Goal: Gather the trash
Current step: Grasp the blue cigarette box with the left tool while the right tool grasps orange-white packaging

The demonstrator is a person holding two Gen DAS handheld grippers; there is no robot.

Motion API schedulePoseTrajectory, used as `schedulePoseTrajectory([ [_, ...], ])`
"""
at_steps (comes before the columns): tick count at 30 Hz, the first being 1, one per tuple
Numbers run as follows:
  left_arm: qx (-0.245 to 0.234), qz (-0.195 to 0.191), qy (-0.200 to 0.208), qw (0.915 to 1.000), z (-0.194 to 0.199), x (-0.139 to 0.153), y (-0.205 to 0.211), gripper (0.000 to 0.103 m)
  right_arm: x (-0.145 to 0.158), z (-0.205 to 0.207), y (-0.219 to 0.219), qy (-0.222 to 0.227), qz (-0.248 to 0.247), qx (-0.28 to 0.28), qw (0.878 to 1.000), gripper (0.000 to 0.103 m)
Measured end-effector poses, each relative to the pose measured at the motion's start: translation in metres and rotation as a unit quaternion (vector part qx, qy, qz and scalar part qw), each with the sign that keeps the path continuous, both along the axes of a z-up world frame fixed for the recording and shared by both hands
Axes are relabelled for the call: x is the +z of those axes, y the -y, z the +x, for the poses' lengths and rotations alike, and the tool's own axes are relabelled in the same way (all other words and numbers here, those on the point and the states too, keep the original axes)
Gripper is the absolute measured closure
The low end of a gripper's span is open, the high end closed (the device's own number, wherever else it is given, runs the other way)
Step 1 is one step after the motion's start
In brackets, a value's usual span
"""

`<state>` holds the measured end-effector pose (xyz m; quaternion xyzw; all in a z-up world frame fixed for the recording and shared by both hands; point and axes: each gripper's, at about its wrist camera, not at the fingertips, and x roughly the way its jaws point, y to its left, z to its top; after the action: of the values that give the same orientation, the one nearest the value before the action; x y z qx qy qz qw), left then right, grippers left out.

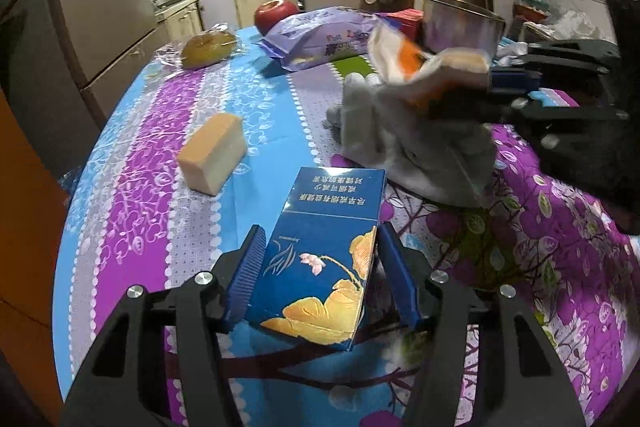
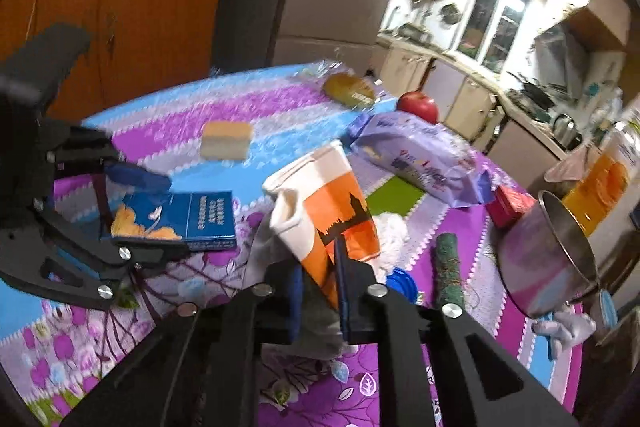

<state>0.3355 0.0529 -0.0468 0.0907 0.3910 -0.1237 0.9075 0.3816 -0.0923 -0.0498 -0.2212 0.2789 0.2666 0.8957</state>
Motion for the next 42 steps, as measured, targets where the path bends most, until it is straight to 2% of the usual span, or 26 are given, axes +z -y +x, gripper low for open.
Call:
schedulePoseTrajectory([
  [3,0.022,-0.009,0.014,0.9996,-0.005,0.010,0.000,0.078,0.011,-0.014,0.010,0.016,0.036,-0.030,0.999,0.095],
  [6,0.053,-0.014,0.031,0.9980,-0.012,0.016,0.002,0.087,0.022,-0.033,0.020,0.024,0.075,-0.057,0.995,0.095],
  [12,0.055,-0.032,0.038,0.9973,-0.029,0.017,0.006,0.091,0.029,-0.073,0.040,0.024,0.126,-0.087,0.988,0.095],
  [15,0.024,-0.030,0.029,0.9989,-0.030,0.014,0.003,0.090,0.028,-0.085,0.044,0.015,0.130,-0.083,0.988,0.095],
  [16,0.012,-0.024,0.042,0.9987,-0.034,0.016,0.002,0.087,0.029,-0.088,0.045,0.013,0.131,-0.081,0.988,0.095],
  [17,0.000,-0.022,0.045,0.9987,-0.036,0.017,0.002,0.065,0.030,-0.090,0.047,0.014,0.132,-0.081,0.988,0.095],
  [18,-0.019,-0.016,0.046,0.9986,-0.037,0.019,0.001,0.028,0.030,-0.091,0.049,0.014,0.134,-0.083,0.987,0.095],
  [19,-0.028,-0.010,0.052,0.9982,-0.037,0.021,0.000,0.017,0.030,-0.091,0.050,0.011,0.137,-0.084,0.987,0.095],
  [20,-0.031,-0.005,0.051,0.9982,-0.032,0.021,-0.003,0.013,0.030,-0.090,0.051,0.008,0.140,-0.085,0.986,0.095],
  [22,-0.019,-0.003,0.016,0.9997,-0.011,0.016,-0.011,0.013,0.028,-0.089,0.053,0.003,0.143,-0.087,0.986,0.095],
  [23,-0.014,0.000,0.013,0.9998,-0.006,0.015,-0.012,0.013,0.028,-0.087,0.052,0.002,0.143,-0.087,0.986,0.095],
  [26,-0.018,0.020,-0.028,0.9993,0.009,0.001,-0.005,0.025,0.022,-0.087,0.050,-0.006,0.145,-0.084,0.986,0.095],
  [28,-0.020,0.022,-0.044,0.9986,0.012,-0.008,-0.002,0.027,0.020,-0.084,0.050,-0.012,0.145,-0.082,0.986,0.095],
  [29,-0.016,0.013,-0.043,0.9989,0.011,-0.010,-0.003,0.027,0.019,-0.083,0.050,-0.015,0.144,-0.080,0.986,0.095],
  [31,-0.015,-0.001,-0.047,0.9988,0.011,-0.009,-0.005,0.036,0.013,-0.080,0.050,-0.035,0.141,-0.068,0.987,0.095],
  [32,-0.012,-0.003,-0.048,0.9988,0.011,-0.008,-0.005,0.046,0.009,-0.077,0.048,-0.054,0.137,-0.058,0.987,0.095],
  [34,-0.007,0.000,-0.049,0.9988,0.009,-0.008,-0.005,0.049,0.003,-0.073,0.046,-0.076,0.133,-0.048,0.987,0.092],
  [35,-0.005,0.002,-0.047,0.9989,0.007,-0.007,-0.005,0.049,0.001,-0.072,0.045,-0.084,0.134,-0.043,0.987,0.085],
  [36,-0.003,0.003,-0.044,0.9990,0.005,-0.008,-0.005,0.049,-0.002,-0.070,0.044,-0.100,0.135,-0.034,0.985,0.071],
  [39,0.009,0.008,-0.034,0.9994,-0.002,-0.007,-0.004,0.049,-0.012,-0.068,0.038,-0.129,0.128,-0.012,0.983,0.055],
  [42,0.023,0.006,-0.019,0.9995,-0.007,-0.002,-0.006,0.049,-0.017,-0.070,0.031,-0.134,0.121,-0.003,0.984,0.050],
])
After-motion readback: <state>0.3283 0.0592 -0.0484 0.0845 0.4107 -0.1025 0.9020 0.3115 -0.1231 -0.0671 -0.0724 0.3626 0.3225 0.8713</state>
